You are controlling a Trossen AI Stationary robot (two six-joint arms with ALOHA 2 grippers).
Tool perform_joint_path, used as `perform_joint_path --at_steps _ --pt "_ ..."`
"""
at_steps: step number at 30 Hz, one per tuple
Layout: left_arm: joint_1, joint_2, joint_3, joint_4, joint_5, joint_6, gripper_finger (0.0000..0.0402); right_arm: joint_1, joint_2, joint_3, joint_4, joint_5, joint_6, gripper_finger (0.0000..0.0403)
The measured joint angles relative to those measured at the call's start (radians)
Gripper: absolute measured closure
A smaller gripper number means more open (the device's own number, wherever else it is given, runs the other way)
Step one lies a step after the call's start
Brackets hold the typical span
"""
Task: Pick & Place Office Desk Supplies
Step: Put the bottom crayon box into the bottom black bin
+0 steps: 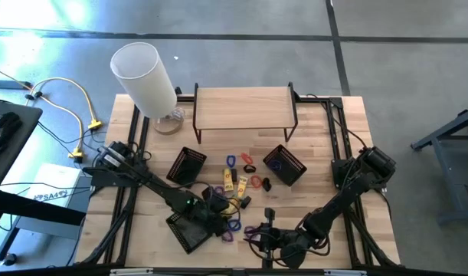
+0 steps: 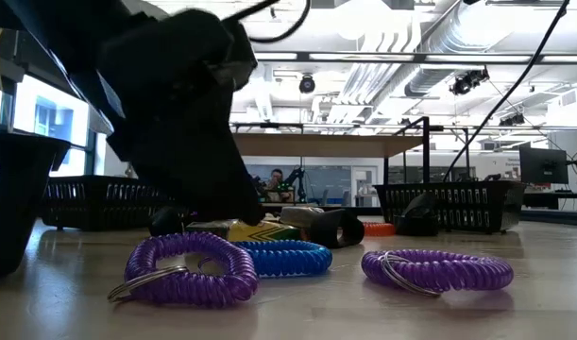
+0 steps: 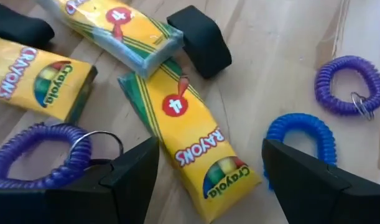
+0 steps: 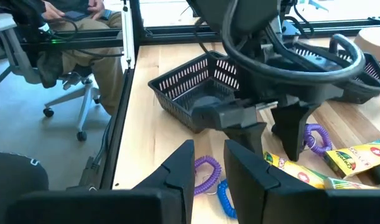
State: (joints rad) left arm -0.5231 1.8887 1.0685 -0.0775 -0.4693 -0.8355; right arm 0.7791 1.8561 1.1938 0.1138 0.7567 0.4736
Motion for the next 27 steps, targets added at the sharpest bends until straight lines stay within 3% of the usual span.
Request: perform_joint_path --at_steps 16,27 --pt "0.029 0.035 0.004 -0.056 0.049 -0.042 0.0133 0.000 0.000 0.000 0.000 0.000 0.000 0.0329" --pt "0.023 0.036 0.001 -0.080 0.055 0.003 0.0213 0.000 0.000 0.000 0.000 0.000 0.000 0.0329"
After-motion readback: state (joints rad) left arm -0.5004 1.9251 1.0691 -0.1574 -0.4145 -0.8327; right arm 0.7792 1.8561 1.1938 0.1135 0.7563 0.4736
